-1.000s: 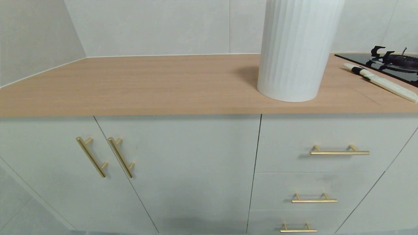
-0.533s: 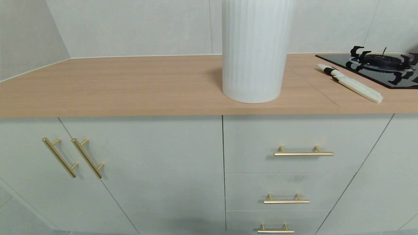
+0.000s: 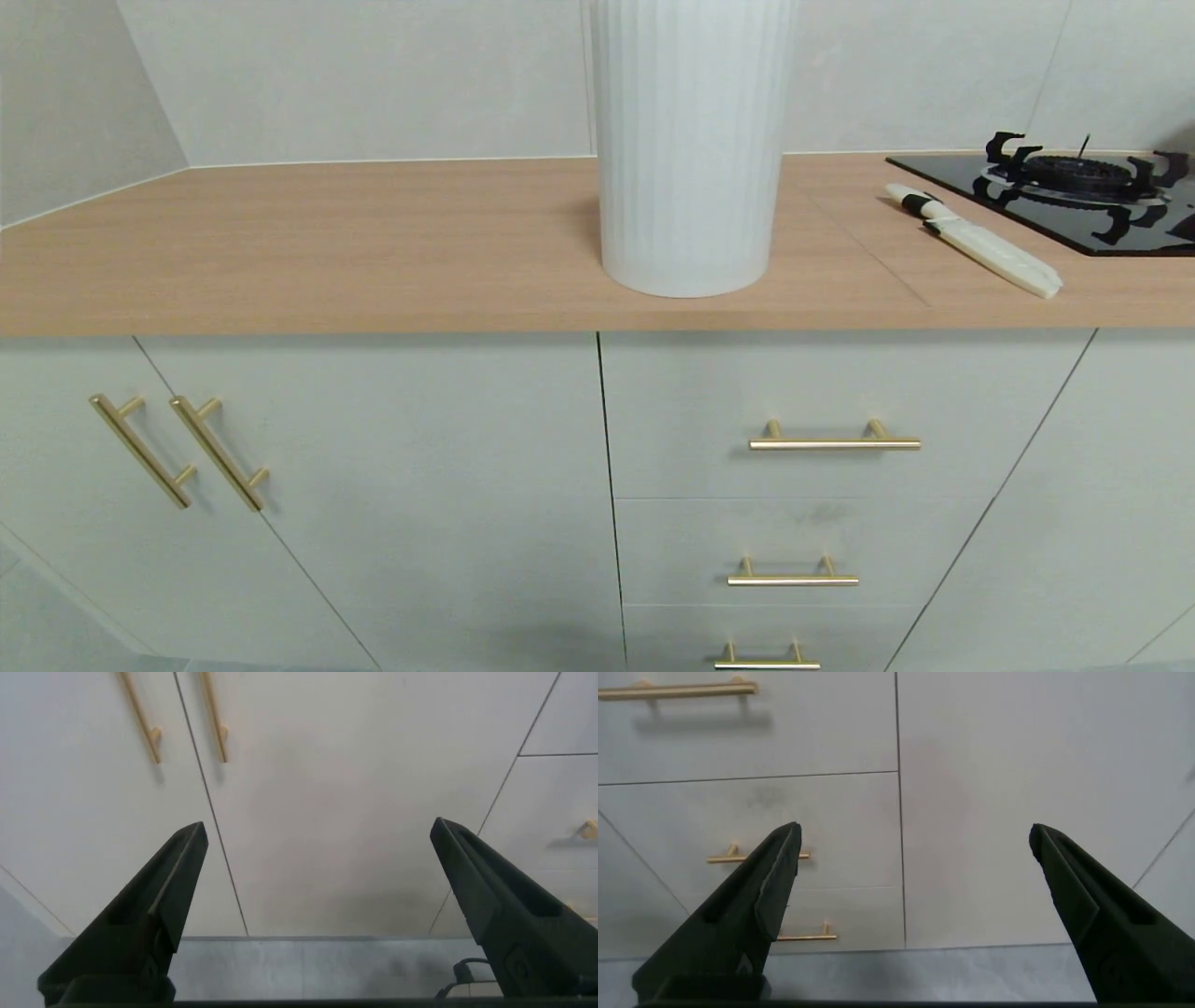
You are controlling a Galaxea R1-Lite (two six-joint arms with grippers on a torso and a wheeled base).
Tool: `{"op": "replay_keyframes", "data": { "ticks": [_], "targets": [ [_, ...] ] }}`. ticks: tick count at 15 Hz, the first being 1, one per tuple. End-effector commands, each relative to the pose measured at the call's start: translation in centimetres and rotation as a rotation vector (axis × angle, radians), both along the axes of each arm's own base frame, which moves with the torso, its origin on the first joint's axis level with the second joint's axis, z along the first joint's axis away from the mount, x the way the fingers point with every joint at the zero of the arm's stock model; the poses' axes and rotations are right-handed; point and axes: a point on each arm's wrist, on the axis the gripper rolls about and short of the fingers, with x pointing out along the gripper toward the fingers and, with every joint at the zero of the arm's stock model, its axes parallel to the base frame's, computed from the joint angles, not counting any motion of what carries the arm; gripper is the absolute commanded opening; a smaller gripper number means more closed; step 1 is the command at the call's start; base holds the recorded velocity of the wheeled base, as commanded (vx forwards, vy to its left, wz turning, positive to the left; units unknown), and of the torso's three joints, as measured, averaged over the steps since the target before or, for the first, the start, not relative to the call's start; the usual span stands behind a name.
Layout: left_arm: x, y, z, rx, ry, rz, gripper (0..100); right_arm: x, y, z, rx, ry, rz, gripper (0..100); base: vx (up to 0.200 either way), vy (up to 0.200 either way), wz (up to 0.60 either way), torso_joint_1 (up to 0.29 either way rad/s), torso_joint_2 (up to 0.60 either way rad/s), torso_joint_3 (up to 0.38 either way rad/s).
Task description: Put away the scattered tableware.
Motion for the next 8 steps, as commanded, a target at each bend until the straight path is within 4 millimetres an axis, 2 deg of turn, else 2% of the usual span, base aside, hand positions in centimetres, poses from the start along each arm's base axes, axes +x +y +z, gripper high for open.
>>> {"op": "replay_keyframes", "data": {
  "ticks": [1,3,8],
  "targets": [
    [0.00,0.00,0.00,-0.002,0.000,0.000,100,0.01,0.00,0.01,0.000,0.001,0.000,100,0.200,0.000,0.00,-0.002,0.00,0.002],
    [0.00,0.00,0.00,-0.002,0.000,0.001,100,0.01,0.00,0.01,0.000,0.001,0.000,100,0.200,0.000,0.00,-0.005,0.00,0.002],
    [0.00,0.00,0.00,0.000,0.000,0.000,100,0.01,0.00,0.01,-0.002,0.001,0.000,100,0.000,0.000,0.00,0.000,0.00,0.000]
  ]
}}
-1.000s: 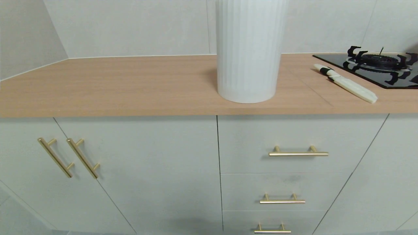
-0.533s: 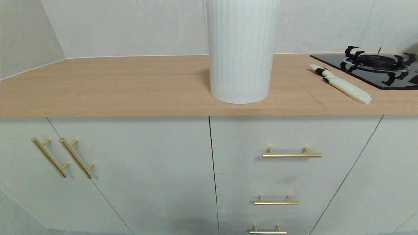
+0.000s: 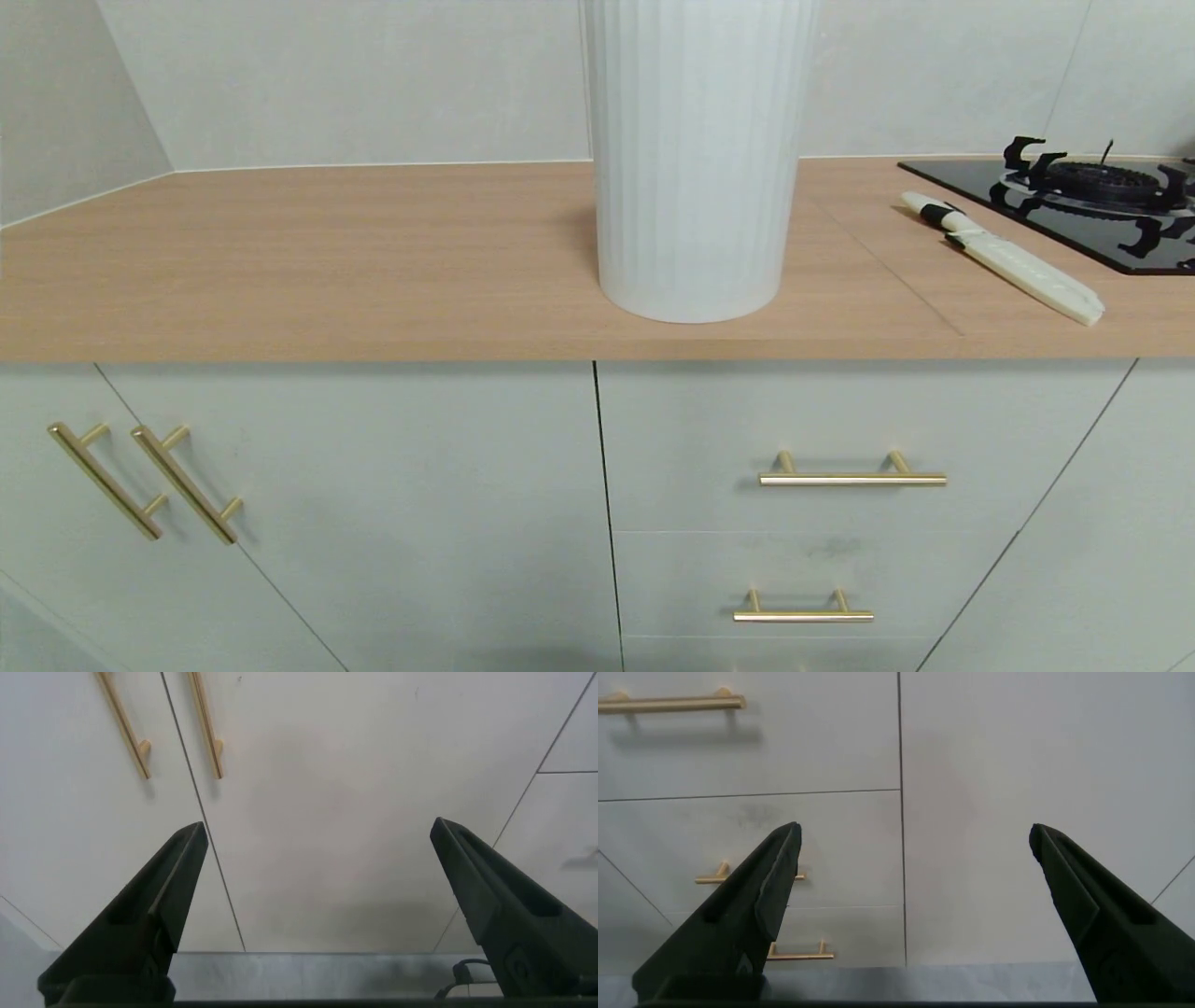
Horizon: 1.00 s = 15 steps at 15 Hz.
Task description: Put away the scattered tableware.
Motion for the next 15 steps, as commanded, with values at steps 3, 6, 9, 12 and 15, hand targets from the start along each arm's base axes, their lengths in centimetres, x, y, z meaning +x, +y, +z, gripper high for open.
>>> {"op": "replay_keyframes", "data": {
  "ticks": [3,6,9,12,15],
  "targets": [
    [0.00,0.00,0.00,-0.001,0.000,0.000,100,0.01,0.00,0.01,0.000,0.001,-0.001,100,0.000,0.000,0.00,0.000,0.00,0.000],
    [0.00,0.00,-0.01,-0.001,0.001,0.001,100,0.01,0.00,0.01,-0.001,0.001,-0.001,100,0.000,0.000,0.00,0.047,-0.15,-0.101],
    [0.00,0.00,-0.01,0.001,0.001,0.001,100,0.01,0.00,0.01,-0.001,0.001,-0.001,100,0.000,0.000,0.00,0.139,-0.29,-0.268],
    [0.00,0.00,0.00,0.001,0.000,0.001,100,0.01,0.00,0.01,0.000,0.001,-0.001,100,0.000,0.000,0.00,0.069,-0.54,-0.274],
    [0.00,0.00,0.00,0.001,0.000,0.001,100,0.01,0.00,0.01,0.000,0.001,-0.001,100,0.000,0.000,0.00,0.251,-0.46,-0.274]
  ]
}}
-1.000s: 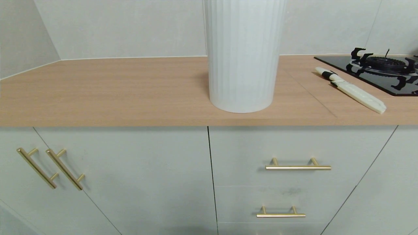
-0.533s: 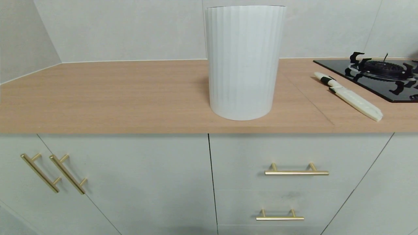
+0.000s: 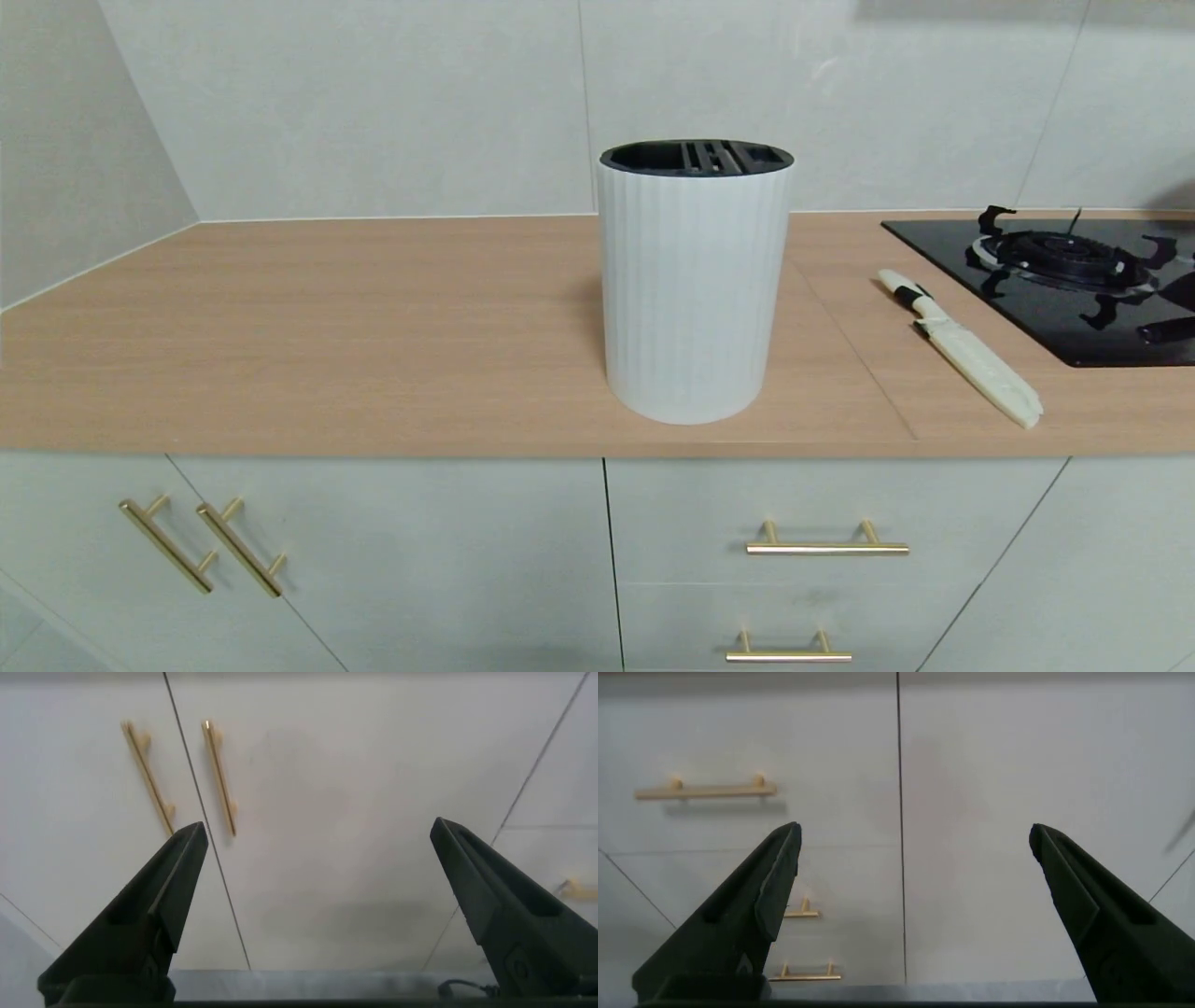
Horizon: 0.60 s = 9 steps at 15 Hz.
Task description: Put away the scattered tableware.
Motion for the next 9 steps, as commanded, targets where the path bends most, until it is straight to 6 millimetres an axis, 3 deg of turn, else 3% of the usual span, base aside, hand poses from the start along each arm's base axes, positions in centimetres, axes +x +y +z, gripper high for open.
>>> {"op": "replay_keyframes", "data": {
  "ticks": [1,9],
  "targets": [
    [0.00,0.00,-0.01,-0.001,0.001,-0.001,100,0.01,0.00,0.01,0.000,0.001,0.000,100,0.000,0.000,0.00,0.251,-0.46,-0.271],
    [0.00,0.00,0.01,-0.001,-0.001,0.000,100,0.01,0.00,0.01,0.001,0.001,0.000,100,0.000,0.000,0.00,0.223,-0.48,-0.269]
  ]
}}
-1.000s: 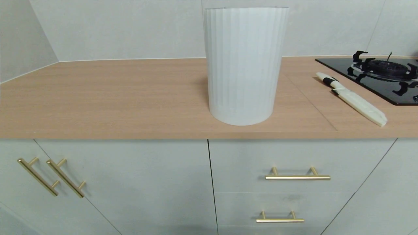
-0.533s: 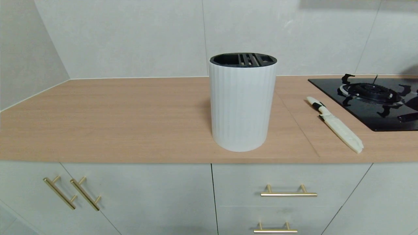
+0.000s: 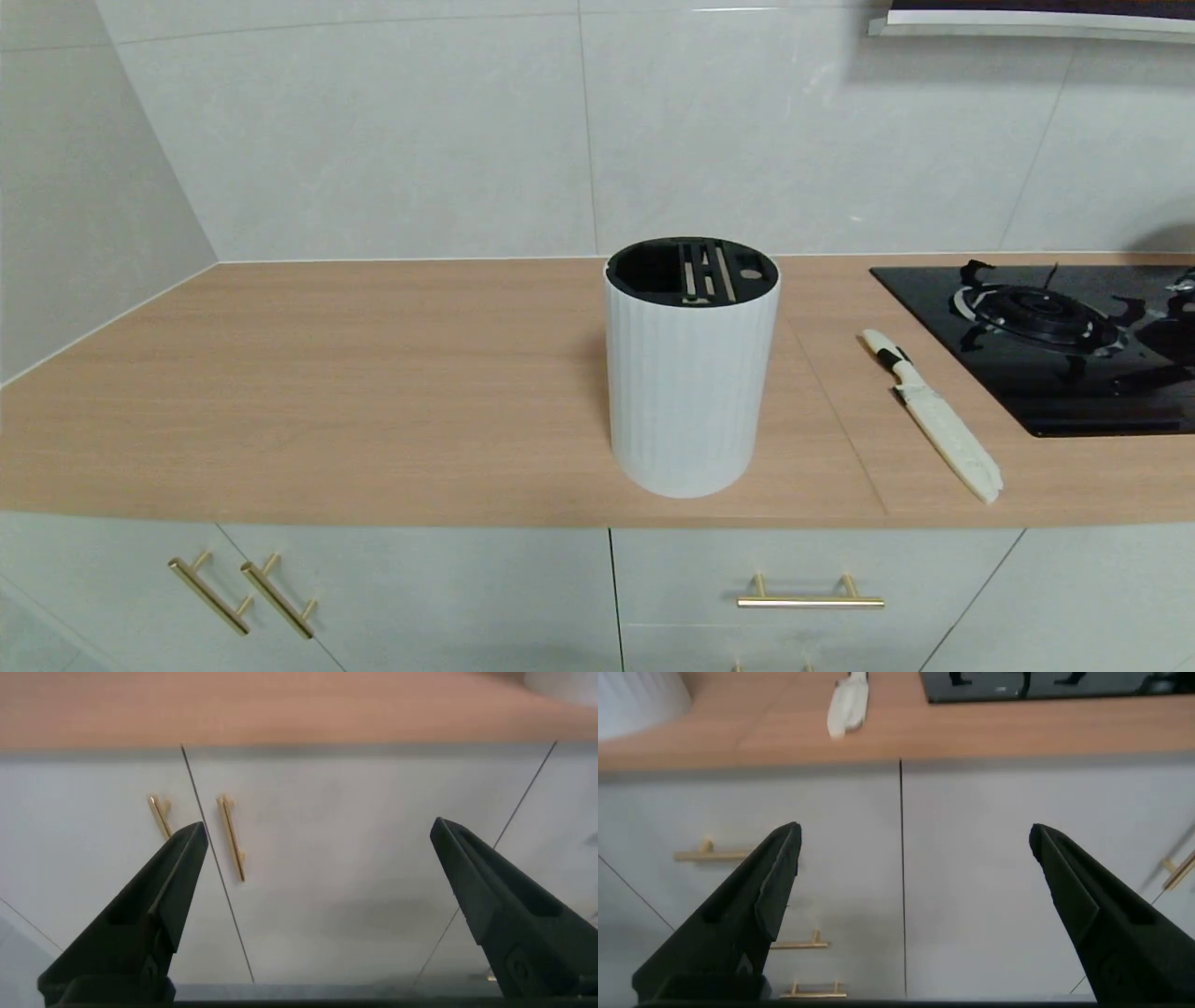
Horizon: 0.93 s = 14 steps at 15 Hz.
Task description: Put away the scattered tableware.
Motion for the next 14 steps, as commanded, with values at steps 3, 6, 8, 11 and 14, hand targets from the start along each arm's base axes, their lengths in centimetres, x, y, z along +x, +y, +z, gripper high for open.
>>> {"op": "replay_keyframes", "data": {
  "ticks": [3,6,8,11,14],
  "targets": [
    [0.00,0.00,-0.01,0.001,0.001,0.001,100,0.01,0.00,0.01,0.000,0.001,0.000,100,0.000,0.000,0.00,0.240,-0.51,-0.277],
    [0.00,0.00,0.00,0.001,0.000,-0.001,100,0.01,0.00,0.01,0.000,0.001,0.000,100,0.000,0.000,0.00,0.246,-0.53,-0.279],
    [0.00,0.00,0.00,-0.001,0.000,-0.001,100,0.01,0.00,0.01,0.001,0.001,0.000,100,0.000,0.000,0.00,0.264,-0.55,-0.281],
    [0.00,0.00,0.00,0.001,0.000,-0.001,100,0.01,0.00,0.01,0.000,0.001,0.000,100,0.000,0.000,0.00,0.279,-0.58,-0.295],
    [0.00,0.00,-0.01,0.001,0.001,-0.001,100,0.01,0.00,0.01,0.001,0.001,0.000,100,0.000,0.000,0.00,0.297,-0.61,-0.312]
  ]
}}
